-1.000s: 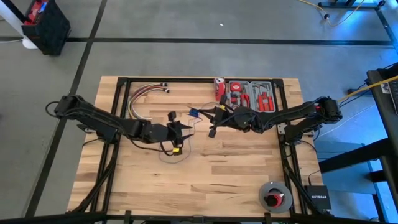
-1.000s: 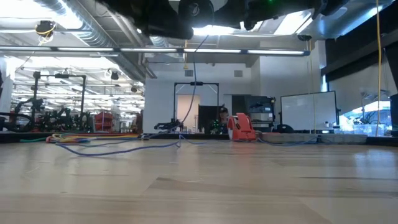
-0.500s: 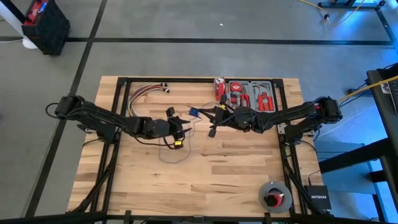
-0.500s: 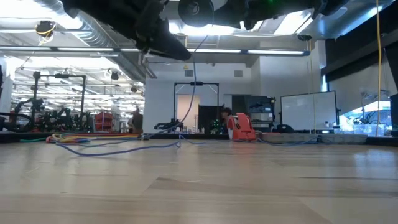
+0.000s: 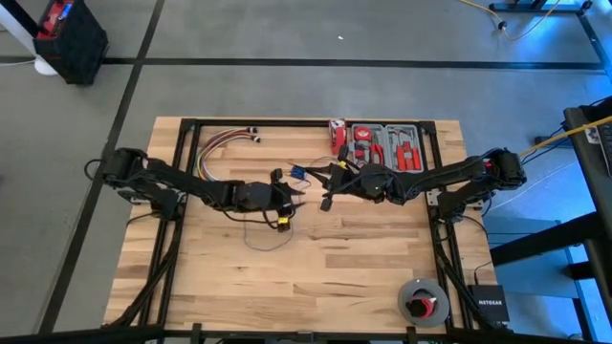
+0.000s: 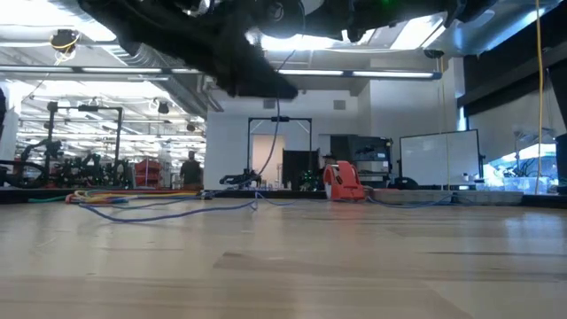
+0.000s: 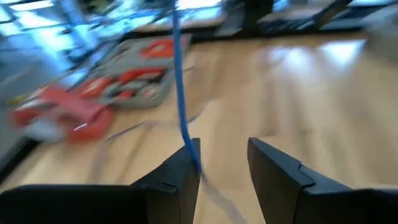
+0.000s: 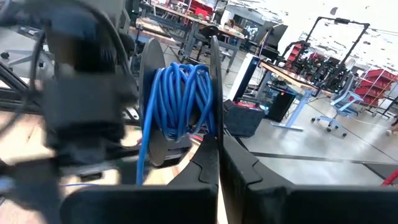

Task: Coil cords
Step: Coil the blue wire on the black spool

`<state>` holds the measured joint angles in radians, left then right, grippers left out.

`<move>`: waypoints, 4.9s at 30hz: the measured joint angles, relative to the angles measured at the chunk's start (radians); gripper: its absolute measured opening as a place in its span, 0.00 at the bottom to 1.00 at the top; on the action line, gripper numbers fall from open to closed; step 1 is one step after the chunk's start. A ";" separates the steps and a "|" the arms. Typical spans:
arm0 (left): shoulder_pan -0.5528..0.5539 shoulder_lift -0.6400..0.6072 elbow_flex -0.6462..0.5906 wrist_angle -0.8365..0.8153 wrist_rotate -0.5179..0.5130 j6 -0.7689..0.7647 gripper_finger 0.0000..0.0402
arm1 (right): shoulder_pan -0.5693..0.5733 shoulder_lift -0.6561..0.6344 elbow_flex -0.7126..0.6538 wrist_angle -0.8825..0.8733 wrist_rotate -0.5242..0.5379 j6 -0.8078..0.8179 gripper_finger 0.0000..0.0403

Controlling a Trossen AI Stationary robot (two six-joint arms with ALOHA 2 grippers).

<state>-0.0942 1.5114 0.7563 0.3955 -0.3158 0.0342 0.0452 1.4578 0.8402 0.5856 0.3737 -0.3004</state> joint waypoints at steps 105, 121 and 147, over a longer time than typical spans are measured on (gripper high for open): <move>-0.048 -0.171 0.012 0.022 -0.227 -0.073 0.02 | -0.006 0.168 0.137 -0.013 0.068 0.140 0.00; -0.056 -0.168 0.011 -0.049 -0.250 -0.007 0.02 | 0.027 0.074 0.137 -0.010 0.060 0.167 0.00; -0.041 -0.191 0.009 -0.271 -0.381 0.026 0.01 | 0.042 -0.167 0.137 -0.248 -0.046 0.139 0.00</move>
<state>-0.1356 1.3202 0.7651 0.1242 -0.6968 0.0597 0.0867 1.2911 0.9771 0.3376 0.3272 -0.1612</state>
